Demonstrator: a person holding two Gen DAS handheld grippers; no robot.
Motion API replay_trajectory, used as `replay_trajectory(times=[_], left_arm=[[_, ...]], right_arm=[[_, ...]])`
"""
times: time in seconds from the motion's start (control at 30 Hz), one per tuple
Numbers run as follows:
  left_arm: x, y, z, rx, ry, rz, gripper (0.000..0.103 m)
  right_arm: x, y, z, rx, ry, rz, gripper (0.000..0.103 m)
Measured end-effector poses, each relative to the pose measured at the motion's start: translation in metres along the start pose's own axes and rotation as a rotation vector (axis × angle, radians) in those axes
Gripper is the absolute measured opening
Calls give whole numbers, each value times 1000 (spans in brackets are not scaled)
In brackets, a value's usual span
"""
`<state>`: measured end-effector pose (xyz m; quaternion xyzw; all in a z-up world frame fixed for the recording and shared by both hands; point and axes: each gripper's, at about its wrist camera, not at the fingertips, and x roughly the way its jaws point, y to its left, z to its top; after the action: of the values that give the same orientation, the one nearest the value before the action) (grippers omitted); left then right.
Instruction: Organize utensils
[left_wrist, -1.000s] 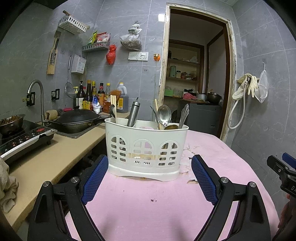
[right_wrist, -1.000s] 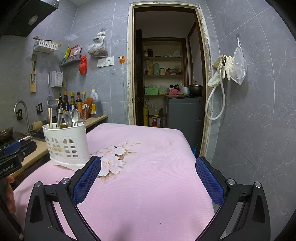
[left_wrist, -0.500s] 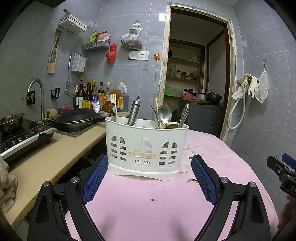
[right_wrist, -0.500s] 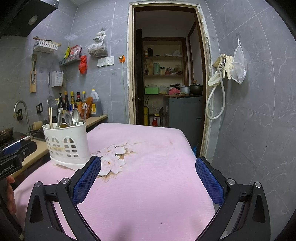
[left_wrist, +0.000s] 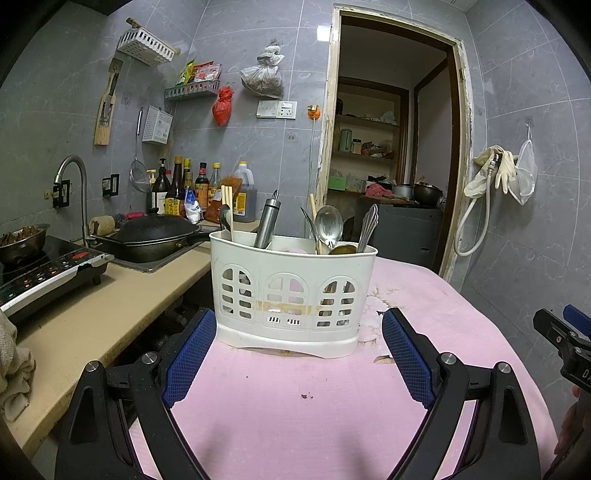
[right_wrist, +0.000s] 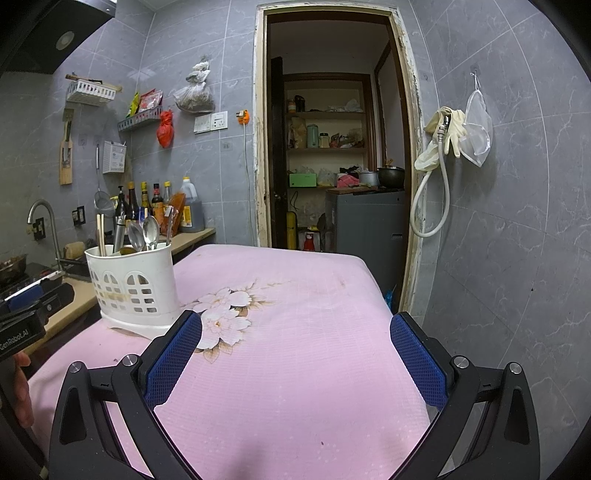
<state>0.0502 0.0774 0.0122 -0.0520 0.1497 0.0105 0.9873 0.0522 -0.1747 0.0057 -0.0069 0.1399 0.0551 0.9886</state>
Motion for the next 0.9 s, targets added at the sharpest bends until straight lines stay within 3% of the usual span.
replay_trajectory(times=[0.9], left_arm=[[0, 1, -4, -2, -5, 12, 88]], right_arm=[[-4, 4, -2, 3, -1, 6, 103]])
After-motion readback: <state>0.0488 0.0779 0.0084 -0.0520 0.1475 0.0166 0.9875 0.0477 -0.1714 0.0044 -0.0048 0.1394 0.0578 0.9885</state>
